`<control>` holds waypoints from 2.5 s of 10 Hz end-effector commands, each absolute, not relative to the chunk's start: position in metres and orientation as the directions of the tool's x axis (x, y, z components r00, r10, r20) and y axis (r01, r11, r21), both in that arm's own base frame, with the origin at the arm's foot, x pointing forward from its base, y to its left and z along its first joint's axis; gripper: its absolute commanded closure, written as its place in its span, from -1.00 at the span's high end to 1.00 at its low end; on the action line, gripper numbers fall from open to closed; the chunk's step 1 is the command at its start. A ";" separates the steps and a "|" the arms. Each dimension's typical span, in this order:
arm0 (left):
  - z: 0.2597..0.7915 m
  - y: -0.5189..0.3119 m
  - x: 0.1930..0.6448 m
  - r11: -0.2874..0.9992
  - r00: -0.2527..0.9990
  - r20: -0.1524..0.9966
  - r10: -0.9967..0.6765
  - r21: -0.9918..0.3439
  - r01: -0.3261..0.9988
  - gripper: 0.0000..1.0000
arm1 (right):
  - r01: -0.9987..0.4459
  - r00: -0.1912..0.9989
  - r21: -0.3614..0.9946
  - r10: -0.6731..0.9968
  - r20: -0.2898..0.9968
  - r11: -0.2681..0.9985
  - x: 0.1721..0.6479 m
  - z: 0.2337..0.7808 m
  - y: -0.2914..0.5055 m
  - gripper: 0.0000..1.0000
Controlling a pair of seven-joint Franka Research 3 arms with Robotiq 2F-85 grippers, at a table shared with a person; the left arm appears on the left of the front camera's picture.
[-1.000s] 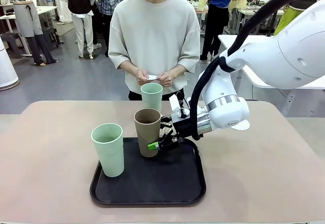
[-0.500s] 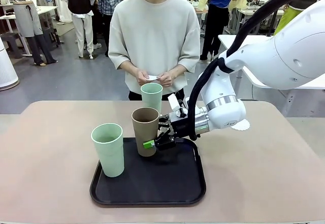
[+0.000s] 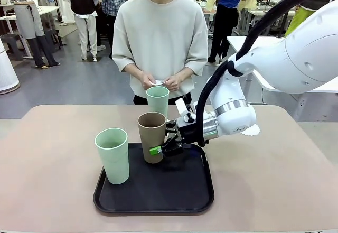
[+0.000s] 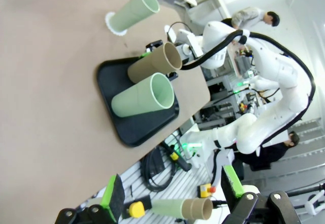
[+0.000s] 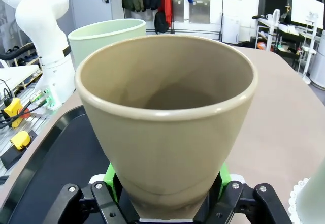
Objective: Place coasters on the table and set cups on them.
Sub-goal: Take one Reusable plastic cup from the Flat Tray and place it on a coaster set by the human.
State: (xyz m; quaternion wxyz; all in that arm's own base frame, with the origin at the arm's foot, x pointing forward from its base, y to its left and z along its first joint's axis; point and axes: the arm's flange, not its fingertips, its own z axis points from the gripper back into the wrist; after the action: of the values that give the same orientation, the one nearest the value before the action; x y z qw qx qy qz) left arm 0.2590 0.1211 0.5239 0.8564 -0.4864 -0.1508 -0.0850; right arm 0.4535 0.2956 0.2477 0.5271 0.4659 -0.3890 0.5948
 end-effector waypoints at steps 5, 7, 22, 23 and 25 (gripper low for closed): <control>0.526 0.121 0.258 0.502 0.939 0.344 0.001 -0.813 0.297 1.00 | -0.994 -0.067 -0.043 0.257 0.964 -0.098 0.396 0.414 0.248 -1.00; 0.526 0.121 0.258 0.502 0.939 0.344 0.001 -0.813 0.297 1.00 | -0.993 -0.062 -0.030 0.282 0.957 -0.116 0.390 0.441 0.248 -1.00; 0.526 0.121 0.258 0.502 0.939 0.344 0.001 -0.813 0.297 1.00 | -0.913 -0.105 -0.181 0.217 0.971 0.366 0.442 0.519 0.010 0.64; 0.526 0.121 0.258 0.502 0.939 0.344 0.001 -0.813 0.297 1.00 | -0.899 -0.094 -0.166 0.192 0.977 0.406 0.438 0.520 -0.012 0.64; 0.526 0.121 0.258 0.502 0.939 0.344 0.001 -0.813 0.297 1.00 | -0.893 -0.034 -0.112 0.183 0.982 0.435 0.436 0.512 -0.045 0.64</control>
State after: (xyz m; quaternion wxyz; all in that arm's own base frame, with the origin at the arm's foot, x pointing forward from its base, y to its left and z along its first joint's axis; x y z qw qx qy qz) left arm 0.2590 0.1213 0.5240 0.8563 -0.4865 -0.1510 -0.0849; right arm 0.4390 -0.0491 0.5202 0.6248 0.2948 -0.5752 0.4380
